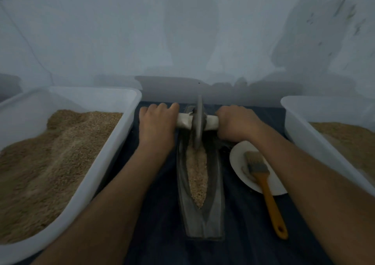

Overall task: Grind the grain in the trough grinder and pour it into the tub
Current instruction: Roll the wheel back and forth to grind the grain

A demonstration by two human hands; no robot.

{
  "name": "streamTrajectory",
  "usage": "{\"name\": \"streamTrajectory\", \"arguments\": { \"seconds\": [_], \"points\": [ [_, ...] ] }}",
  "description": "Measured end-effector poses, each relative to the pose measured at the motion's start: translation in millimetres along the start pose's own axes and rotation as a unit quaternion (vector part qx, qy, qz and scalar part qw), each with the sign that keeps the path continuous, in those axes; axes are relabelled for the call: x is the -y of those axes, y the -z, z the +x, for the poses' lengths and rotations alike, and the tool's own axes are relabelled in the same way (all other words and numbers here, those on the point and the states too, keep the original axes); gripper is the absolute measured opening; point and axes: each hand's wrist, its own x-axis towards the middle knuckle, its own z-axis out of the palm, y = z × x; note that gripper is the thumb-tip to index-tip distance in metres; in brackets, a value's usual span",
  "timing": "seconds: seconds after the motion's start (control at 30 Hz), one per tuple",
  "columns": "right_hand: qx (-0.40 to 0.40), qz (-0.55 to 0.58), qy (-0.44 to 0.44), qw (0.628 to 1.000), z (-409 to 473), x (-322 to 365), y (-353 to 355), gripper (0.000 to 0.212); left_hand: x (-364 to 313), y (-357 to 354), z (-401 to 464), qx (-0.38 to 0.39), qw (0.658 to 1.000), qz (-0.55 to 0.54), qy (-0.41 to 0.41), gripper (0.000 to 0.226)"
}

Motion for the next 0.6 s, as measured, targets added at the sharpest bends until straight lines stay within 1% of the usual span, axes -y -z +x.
{"name": "streamTrajectory", "arguments": {
  "seconds": [0.07, 0.1, 0.17, 0.23, 0.3, 0.33, 0.37, 0.43, 0.47, 0.53, 0.6],
  "points": [
    [-0.006, -0.009, 0.003, 1.0, -8, 1, -1, 0.02, -3, 4, -9, -0.013, 1.0, -0.002, 0.007, 0.038],
    [-0.03, -0.02, 0.006, 0.999, -18, 4, -3, 0.022, -4, 6, -20, -0.02, 1.0, -0.005, 0.005, 0.038],
    [-0.117, -0.051, 0.019, 0.992, -48, 12, -12, 0.027, -1, 9, -51, -0.03, 0.999, -0.021, -0.012, 0.04],
    [-0.225, -0.086, 0.044, 0.969, -85, 21, -22, 0.03, 6, 10, -86, -0.058, 0.997, -0.029, -0.032, 0.037],
    [-0.321, -0.095, 0.078, 0.939, -116, 29, -27, 0.019, 10, 11, -115, -0.088, 0.995, -0.012, -0.054, 0.037],
    [-0.35, -0.097, 0.095, 0.927, -124, 30, -29, 0.014, 12, 11, -124, -0.096, 0.993, -0.004, -0.062, 0.038],
    [-0.36, -0.098, 0.106, 0.922, -129, 30, -30, 0.016, 13, 10, -128, -0.099, 0.993, -0.001, -0.066, 0.039],
    [-0.354, -0.093, 0.105, 0.925, -123, 26, -30, 0.016, 13, 11, -120, -0.083, 0.995, 0.004, -0.063, 0.038],
    [-0.33, -0.087, 0.094, 0.935, -114, 24, -29, 0.014, 11, 12, -110, -0.067, 0.996, 0.007, -0.058, 0.038],
    [-0.218, -0.079, 0.054, 0.971, -85, 18, -24, 0.023, 8, 11, -82, -0.035, 0.998, 0.011, -0.044, 0.039],
    [-0.123, -0.041, 0.02, 0.991, -51, 8, -17, 0.024, 3, 8, -49, -0.027, 0.999, 0.013, -0.033, 0.04]
  ]
}}
